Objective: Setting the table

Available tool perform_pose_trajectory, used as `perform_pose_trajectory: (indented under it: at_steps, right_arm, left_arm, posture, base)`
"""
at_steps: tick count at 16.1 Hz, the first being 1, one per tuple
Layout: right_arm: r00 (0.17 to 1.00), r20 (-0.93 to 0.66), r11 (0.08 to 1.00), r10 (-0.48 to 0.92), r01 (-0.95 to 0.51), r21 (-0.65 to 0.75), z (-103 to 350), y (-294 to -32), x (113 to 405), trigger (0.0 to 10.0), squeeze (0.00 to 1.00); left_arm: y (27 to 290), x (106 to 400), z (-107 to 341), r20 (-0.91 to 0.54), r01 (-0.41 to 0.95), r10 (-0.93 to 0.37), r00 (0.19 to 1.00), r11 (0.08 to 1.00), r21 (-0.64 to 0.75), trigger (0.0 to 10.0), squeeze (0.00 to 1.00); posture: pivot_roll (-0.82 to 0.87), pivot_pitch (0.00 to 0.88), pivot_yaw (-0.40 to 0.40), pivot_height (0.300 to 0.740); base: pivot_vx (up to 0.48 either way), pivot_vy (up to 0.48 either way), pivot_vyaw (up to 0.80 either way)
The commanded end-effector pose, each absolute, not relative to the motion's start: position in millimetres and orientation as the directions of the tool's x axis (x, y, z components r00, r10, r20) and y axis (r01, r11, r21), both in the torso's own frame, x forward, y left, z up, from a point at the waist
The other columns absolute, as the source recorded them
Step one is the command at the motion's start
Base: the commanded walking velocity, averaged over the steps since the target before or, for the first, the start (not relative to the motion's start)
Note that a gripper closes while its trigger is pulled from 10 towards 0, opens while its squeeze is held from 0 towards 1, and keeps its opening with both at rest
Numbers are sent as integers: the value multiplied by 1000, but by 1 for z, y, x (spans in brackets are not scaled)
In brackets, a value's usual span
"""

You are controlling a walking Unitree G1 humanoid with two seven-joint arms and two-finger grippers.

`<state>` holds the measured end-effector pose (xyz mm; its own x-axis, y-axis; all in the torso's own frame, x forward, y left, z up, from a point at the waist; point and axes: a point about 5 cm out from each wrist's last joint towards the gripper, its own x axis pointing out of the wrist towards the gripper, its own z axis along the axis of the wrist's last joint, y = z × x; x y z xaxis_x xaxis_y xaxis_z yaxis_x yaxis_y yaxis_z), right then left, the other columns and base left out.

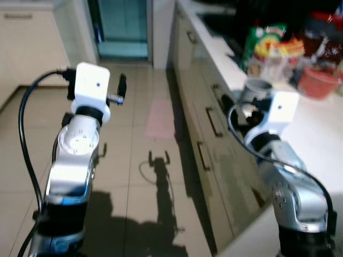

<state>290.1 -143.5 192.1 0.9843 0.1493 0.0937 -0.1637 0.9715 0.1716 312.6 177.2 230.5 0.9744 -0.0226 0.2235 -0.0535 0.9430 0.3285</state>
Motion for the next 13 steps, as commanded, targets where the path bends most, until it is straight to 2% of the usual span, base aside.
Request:
perform_pose_trajectory:
  at_steps: [1, 13]
  right_arm:
    - [982, 99, 968, 163, -179, 177, 194, -138, 290, 10000, 0]
    - [986, 94, 971, 135, -151, 183, 192, -142, 286, 10000, 0]
  left_arm:
    - [182, 313, 234, 233, -70, -10, 972, 940, 333, 10000, 0]
    - [179, 313, 231, 229, -44, -37, 973, 941, 336, 10000, 0]
  posture:
    - [34, 0, -45, 740]
    - [13, 0, -25, 740]
  base:
    - [364, 0, 0]
    - [358, 0, 0]
